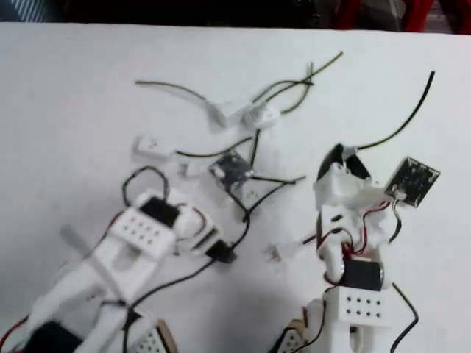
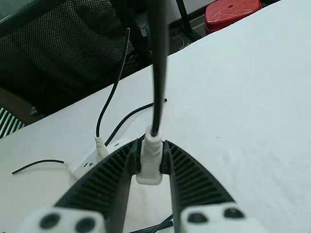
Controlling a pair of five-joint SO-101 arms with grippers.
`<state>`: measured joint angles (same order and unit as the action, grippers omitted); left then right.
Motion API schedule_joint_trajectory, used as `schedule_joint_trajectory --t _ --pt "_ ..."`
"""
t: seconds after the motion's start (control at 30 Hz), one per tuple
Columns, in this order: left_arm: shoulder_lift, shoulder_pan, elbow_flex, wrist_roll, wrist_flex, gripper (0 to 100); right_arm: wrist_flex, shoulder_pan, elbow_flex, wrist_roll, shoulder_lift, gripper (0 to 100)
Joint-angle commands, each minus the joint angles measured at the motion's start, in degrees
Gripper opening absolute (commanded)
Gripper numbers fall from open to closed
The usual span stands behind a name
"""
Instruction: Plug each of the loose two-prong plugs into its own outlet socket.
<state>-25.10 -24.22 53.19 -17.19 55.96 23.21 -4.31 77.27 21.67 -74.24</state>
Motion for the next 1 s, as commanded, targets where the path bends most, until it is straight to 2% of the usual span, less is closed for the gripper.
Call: schedule_joint_trajectory --t 0.0,0.07,0.2,0.3,0.53,0.63,0.77,0.97 --pt "9.98 2.24 -7.12 0.35 -1.23 38 -1.01 0.66 0.00 -0.09 -1.63 1.7" --pt "14.81 6.02 -10.81 -0.62 -1.14 34 -1.19 1.71 0.35 -0.09 -1.63 1.7" --pt "23.96 13.85 -18.20 -7.03 -1.23 30 -1.19 2.59 0.44 -0.09 -1.63 1.7" --pt "29.32 18.15 -22.59 -8.09 -0.79 28 -1.27 2.59 0.44 -0.09 -1.63 1.7" --pt "28.35 23.08 -30.15 -8.18 7.47 29 -1.27 2.59 0.44 -0.09 -1.63 1.7" --pt "23.52 21.67 -31.21 -8.18 13.36 29 -1.27 2.59 0.44 -0.09 -1.63 1.7" --pt "15.60 15.78 -29.36 -8.18 18.46 29 -1.27 2.15 0.44 -0.09 -1.63 1.7" --pt "5.76 2.15 -18.29 -6.95 16.62 29 -1.27 1.01 0.35 -0.09 -1.63 1.7"
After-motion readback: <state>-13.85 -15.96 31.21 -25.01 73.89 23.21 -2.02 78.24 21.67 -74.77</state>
